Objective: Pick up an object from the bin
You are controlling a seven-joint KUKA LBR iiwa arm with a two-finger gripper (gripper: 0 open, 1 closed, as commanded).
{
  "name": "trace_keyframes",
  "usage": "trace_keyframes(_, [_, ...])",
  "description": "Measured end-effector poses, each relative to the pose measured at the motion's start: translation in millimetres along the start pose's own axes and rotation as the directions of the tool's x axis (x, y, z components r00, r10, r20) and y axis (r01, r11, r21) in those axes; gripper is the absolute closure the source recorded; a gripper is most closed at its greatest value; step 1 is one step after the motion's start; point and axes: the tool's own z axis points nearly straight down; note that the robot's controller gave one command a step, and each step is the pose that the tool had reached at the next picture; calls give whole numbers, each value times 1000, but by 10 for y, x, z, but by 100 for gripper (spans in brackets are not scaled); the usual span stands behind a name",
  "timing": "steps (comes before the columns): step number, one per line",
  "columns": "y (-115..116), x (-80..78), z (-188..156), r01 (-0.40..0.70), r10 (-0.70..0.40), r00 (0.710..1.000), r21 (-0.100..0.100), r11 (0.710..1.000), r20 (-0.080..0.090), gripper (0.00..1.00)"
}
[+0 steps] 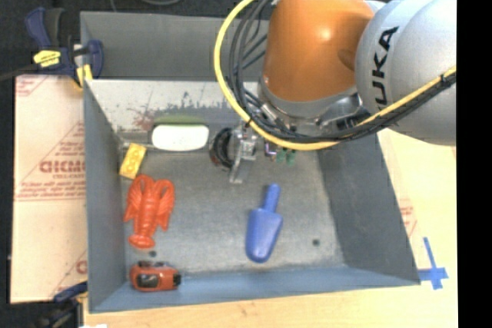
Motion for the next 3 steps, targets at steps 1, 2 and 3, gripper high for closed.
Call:
trace_keyframes(1, [-151,214,221,59,-59,998,-6,998,8,0])
trace_keyframes(2, [-477,15,353,213,-213,977,-3,977,5,0])
trace_keyframes(3, [-740,-199,679,179,-179,984,-4,984,9,0])
